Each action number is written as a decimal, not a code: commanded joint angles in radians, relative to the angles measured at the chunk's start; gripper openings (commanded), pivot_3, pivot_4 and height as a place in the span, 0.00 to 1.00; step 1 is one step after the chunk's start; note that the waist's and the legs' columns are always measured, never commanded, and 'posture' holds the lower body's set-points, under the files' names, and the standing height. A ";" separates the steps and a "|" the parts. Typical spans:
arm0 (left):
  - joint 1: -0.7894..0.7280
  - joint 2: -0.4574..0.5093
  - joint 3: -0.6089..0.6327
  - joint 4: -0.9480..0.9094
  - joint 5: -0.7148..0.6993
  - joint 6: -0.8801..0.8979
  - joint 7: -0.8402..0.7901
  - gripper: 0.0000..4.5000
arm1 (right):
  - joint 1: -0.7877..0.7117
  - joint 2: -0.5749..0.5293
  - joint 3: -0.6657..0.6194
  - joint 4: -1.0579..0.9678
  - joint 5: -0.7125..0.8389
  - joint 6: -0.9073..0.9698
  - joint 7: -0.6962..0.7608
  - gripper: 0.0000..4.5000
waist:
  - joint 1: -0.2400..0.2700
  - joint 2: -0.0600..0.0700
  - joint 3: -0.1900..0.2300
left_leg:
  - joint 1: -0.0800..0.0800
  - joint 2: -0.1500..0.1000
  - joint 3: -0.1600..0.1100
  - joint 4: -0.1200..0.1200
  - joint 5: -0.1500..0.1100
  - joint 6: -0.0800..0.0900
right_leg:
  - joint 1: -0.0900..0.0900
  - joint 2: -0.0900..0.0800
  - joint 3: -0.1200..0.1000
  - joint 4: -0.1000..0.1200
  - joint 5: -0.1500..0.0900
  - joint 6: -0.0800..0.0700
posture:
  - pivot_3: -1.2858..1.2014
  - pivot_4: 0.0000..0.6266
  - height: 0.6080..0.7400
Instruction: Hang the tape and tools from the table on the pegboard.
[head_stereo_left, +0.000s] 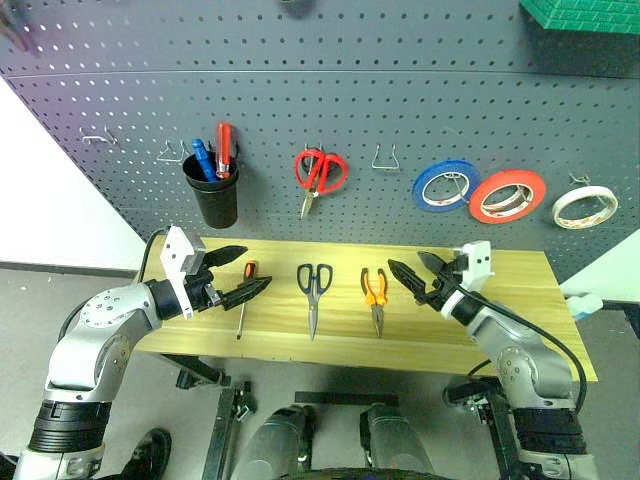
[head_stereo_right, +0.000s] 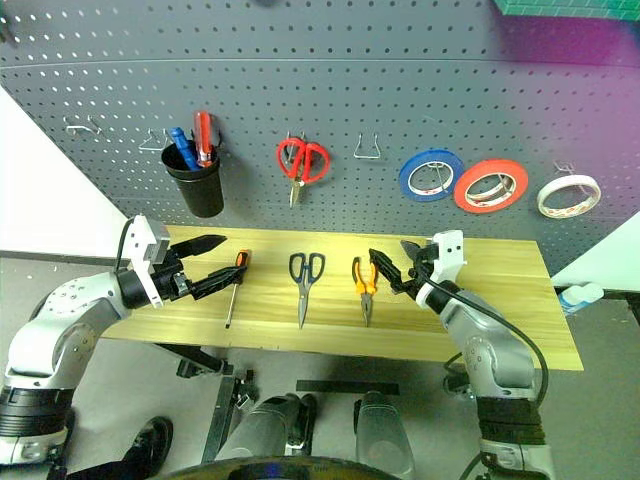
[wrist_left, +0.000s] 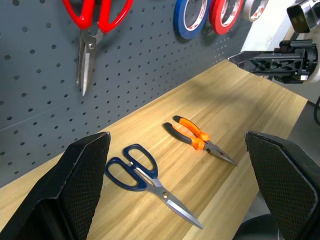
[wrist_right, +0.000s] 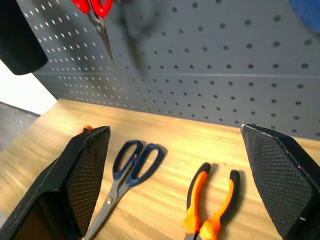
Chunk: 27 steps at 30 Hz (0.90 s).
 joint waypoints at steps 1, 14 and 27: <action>0.005 0.000 0.015 -0.041 -0.007 -0.010 0.005 1.00 | -0.002 -0.022 0.024 -0.050 -0.038 0.015 -0.015 0.97 | -0.001 0.000 0.002 | 0.000 0.000 0.000 0.000 0.000 0.000 | 0.000 0.000 0.000 0.000 -0.001 -0.001 | 0.48 0.26 1.00; 0.025 0.013 0.023 -0.059 -0.007 -0.018 -0.004 1.00 | -0.138 0.089 0.138 -0.160 -0.158 0.497 -0.357 0.97 | -0.006 -0.004 0.014 | 0.000 0.000 0.000 -0.003 0.000 0.000 | -0.002 0.000 0.000 0.000 -0.001 -0.001 | 0.48 0.29 1.00; 0.072 0.050 0.060 -0.138 -0.032 -0.008 -0.012 1.00 | -0.315 0.292 0.091 0.034 -0.293 0.694 -0.618 0.97 | -0.003 -0.003 0.016 | 0.000 0.000 0.000 -0.007 0.000 0.000 | -0.003 0.000 0.000 -0.003 0.001 0.001 | 0.50 0.29 1.00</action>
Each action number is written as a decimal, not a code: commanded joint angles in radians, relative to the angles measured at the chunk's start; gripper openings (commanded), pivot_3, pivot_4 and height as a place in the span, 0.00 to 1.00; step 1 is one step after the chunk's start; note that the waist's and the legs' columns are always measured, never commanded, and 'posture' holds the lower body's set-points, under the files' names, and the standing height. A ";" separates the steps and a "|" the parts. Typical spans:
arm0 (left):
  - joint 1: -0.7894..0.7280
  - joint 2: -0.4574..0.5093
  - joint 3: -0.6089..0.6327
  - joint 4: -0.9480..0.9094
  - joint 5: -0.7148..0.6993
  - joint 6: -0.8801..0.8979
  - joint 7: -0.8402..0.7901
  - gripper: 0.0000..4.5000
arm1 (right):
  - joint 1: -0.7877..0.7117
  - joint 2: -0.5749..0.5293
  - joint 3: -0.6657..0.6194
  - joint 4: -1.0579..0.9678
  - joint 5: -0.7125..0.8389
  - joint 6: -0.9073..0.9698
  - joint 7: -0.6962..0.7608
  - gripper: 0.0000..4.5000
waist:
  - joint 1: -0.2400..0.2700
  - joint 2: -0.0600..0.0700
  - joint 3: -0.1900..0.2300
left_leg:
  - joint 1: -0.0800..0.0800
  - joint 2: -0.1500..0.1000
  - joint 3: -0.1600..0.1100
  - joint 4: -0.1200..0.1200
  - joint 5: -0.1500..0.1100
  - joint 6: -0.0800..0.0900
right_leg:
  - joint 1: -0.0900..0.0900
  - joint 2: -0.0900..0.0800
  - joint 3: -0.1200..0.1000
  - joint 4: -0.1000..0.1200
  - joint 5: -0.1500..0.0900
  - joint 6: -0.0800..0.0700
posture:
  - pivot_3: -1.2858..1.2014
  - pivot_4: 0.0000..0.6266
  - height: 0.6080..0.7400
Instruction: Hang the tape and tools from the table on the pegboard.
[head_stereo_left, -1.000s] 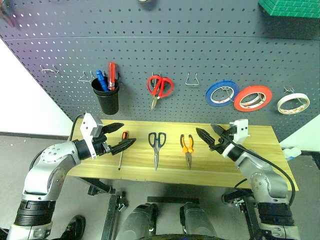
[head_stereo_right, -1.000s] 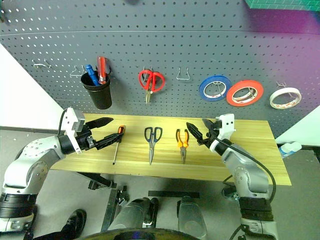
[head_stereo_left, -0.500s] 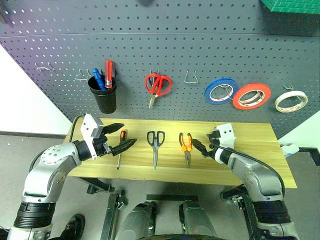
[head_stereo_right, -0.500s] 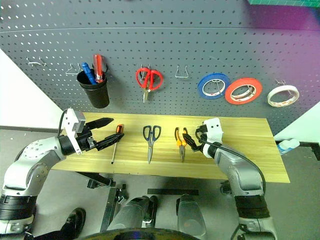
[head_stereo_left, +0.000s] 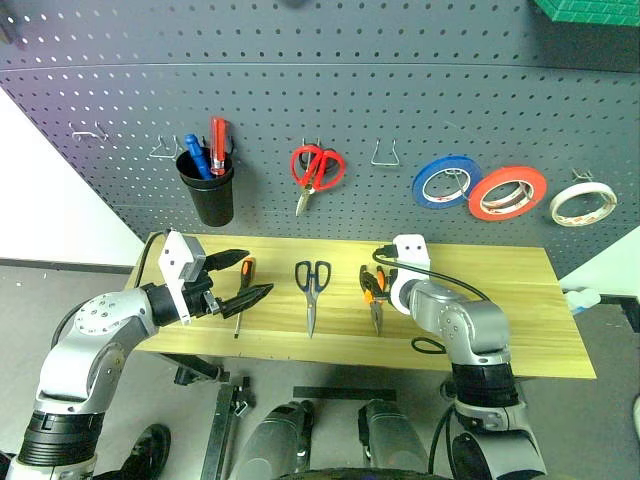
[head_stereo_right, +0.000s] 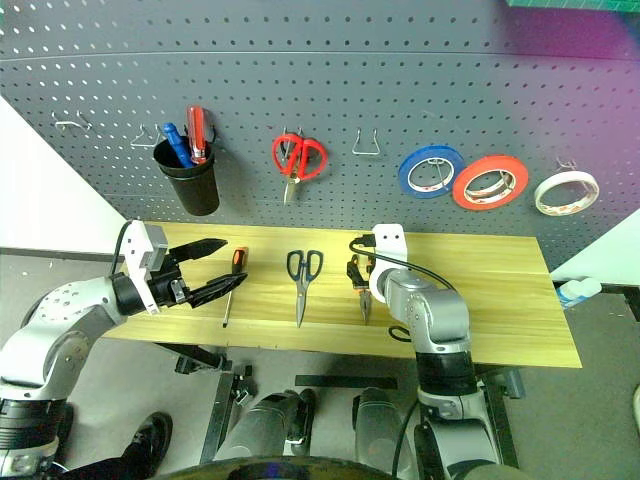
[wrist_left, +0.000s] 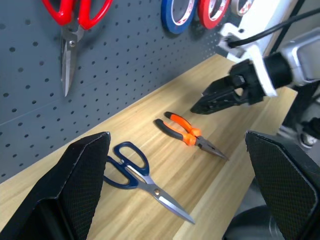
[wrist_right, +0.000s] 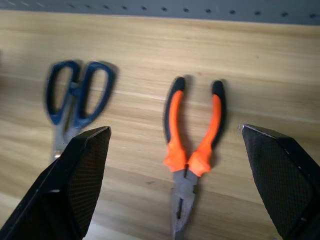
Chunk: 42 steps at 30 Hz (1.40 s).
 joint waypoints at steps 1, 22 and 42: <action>0.013 0.025 0.051 -0.057 -0.020 -0.006 0.000 1.00 | -0.035 0.033 -0.006 0.043 -0.040 0.013 -0.044 0.97 | 0.001 0.000 0.000 | 0.000 0.000 0.000 0.000 0.000 0.000 | 0.000 0.000 0.000 0.000 0.000 0.000 | 0.51 0.29 1.00; 0.083 0.040 0.099 -0.125 -0.038 0.005 0.030 1.00 | -0.140 0.119 -0.022 0.318 -0.119 -0.114 -0.053 0.97 | 0.016 0.003 0.017 | 0.000 0.000 0.000 -0.001 0.000 0.000 | -0.001 0.000 0.000 0.000 0.000 0.000 | 0.52 0.32 1.00; 0.098 0.054 0.107 -0.166 -0.059 0.036 0.043 1.00 | -0.159 0.129 -0.047 0.450 -0.176 -0.213 -0.084 0.97 | 0.025 0.000 0.040 | 0.000 0.000 0.000 -0.003 0.000 -0.001 | -0.001 0.000 0.000 -0.001 0.000 0.000 | 0.53 0.35 1.00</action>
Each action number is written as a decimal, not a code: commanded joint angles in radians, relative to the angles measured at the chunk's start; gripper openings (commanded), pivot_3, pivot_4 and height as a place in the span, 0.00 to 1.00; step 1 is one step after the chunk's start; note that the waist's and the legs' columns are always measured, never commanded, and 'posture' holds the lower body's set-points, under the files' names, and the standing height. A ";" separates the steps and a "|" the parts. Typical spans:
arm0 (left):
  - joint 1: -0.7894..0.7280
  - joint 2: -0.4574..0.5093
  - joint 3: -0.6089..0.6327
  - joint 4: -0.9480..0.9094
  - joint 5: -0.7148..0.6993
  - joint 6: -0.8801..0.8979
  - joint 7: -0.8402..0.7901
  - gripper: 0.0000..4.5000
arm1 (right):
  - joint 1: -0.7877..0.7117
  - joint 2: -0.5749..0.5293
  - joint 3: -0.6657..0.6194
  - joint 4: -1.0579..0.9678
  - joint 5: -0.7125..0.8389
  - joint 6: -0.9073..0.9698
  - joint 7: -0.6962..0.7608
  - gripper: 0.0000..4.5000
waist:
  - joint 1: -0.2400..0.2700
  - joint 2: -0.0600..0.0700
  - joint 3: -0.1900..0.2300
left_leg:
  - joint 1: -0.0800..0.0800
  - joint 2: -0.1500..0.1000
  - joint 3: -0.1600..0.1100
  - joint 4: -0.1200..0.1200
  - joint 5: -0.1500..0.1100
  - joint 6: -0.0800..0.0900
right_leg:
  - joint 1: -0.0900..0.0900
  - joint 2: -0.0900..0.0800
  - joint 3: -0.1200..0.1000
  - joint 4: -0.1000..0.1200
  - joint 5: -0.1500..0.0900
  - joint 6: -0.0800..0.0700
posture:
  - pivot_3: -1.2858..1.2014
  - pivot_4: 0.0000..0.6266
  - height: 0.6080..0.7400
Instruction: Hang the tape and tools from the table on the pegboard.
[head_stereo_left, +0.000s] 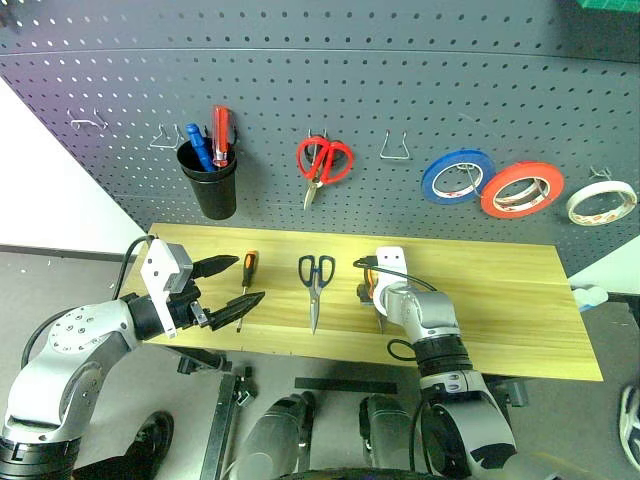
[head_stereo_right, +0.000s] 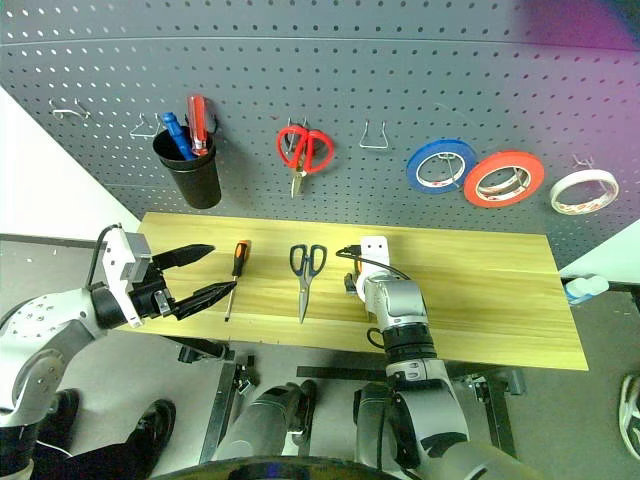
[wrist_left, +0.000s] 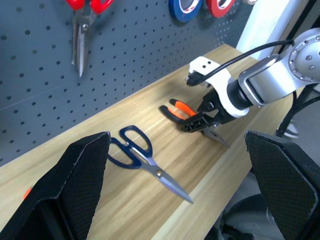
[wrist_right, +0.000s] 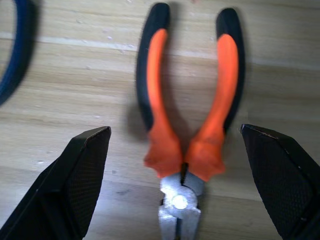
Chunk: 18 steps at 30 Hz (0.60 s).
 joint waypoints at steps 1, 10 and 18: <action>0.005 0.009 0.029 -0.037 -0.015 -0.004 0.006 1.00 | -0.028 0.010 -0.007 0.000 -0.002 -0.013 -0.004 0.97 | 0.000 -0.001 0.003 | 0.000 0.000 0.000 0.000 0.000 0.000 | 0.000 0.000 0.000 0.000 0.000 0.000 | 0.53 0.35 1.00; 0.001 0.006 0.025 -0.040 -0.018 -0.003 0.009 1.00 | -0.029 0.012 0.015 0.016 -0.020 -0.012 -0.005 0.97 | 0.000 -0.001 0.008 | 0.000 0.000 0.000 -0.002 0.000 0.000 | -0.001 0.000 0.000 -0.001 0.000 0.000 | 0.53 0.35 1.00; 0.007 0.008 0.027 -0.045 -0.018 -0.001 0.010 1.00 | -0.039 0.018 0.015 0.050 -0.036 -0.026 -0.004 0.97 | 0.000 -0.002 0.011 | 0.000 0.000 0.000 -0.003 0.000 -0.001 | -0.001 0.000 0.000 -0.001 0.000 0.000 | 0.54 0.36 1.00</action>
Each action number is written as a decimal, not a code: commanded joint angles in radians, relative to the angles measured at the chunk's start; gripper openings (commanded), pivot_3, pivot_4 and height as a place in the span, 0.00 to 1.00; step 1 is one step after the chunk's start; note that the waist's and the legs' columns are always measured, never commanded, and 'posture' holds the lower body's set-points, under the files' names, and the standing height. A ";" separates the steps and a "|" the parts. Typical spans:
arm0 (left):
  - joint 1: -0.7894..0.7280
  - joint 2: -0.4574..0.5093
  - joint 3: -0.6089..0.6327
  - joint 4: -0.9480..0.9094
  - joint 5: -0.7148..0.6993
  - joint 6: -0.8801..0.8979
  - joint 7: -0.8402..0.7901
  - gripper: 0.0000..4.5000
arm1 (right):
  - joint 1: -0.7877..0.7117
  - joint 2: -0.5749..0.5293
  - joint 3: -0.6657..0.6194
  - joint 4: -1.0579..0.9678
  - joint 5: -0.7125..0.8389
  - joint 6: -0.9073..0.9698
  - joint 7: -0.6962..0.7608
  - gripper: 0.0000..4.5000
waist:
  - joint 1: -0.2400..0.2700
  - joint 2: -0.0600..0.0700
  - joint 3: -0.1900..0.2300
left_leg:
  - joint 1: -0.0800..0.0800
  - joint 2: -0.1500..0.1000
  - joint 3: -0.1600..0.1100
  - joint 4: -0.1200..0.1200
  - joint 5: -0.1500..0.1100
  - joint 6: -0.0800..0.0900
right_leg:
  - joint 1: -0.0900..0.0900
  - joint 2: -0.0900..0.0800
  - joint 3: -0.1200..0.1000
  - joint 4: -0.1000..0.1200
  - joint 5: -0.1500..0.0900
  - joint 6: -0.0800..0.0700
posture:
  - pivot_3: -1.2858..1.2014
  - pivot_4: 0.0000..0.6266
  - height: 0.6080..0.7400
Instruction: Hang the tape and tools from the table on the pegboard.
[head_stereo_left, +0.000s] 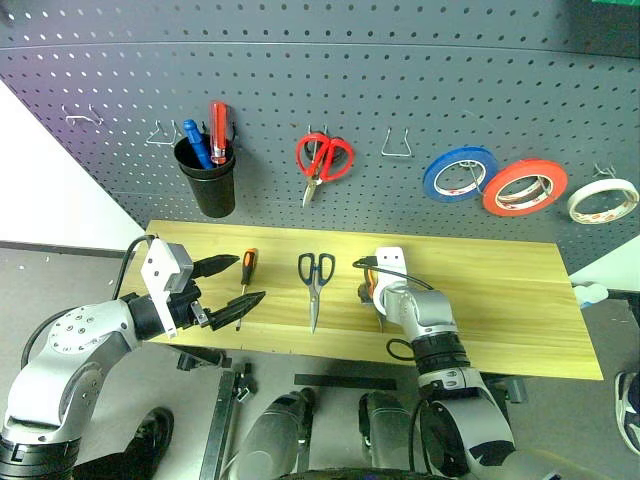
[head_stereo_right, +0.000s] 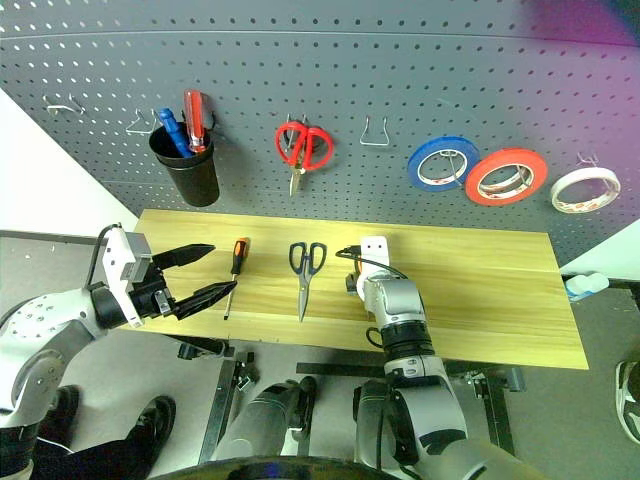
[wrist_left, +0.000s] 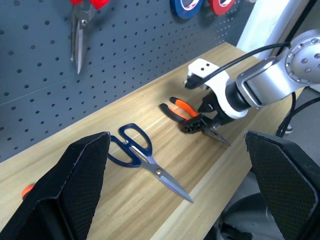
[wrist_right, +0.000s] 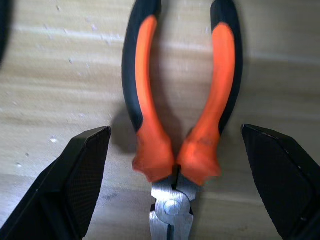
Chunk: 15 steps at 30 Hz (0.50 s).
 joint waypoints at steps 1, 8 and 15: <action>0.009 0.008 0.027 -0.038 -0.017 -0.003 0.004 1.00 | -0.024 0.013 0.008 0.009 -0.002 -0.012 0.006 0.97 | 0.000 0.000 0.000 | 0.000 0.000 0.000 0.000 0.000 0.000 | 0.000 0.000 0.000 0.000 0.000 0.000 | 0.54 0.36 1.00; 0.019 0.010 0.032 -0.047 -0.023 -0.001 0.009 1.00 | -0.026 0.015 0.009 0.017 -0.015 -0.014 -0.002 0.61 | 0.001 0.000 0.001 | 0.000 0.000 0.000 -0.001 0.000 0.000 | 0.000 0.000 0.000 -0.001 0.000 0.000 | 0.54 0.36 1.00; 0.014 0.012 0.037 -0.042 -0.027 0.002 0.013 1.00 | -0.026 0.001 0.021 0.022 -0.039 -0.012 -0.006 0.47 | 0.002 -0.001 0.001 | 0.000 0.000 0.000 -0.001 -0.001 -0.002 | 0.000 0.000 0.000 -0.001 0.000 0.000 | 0.54 0.35 1.00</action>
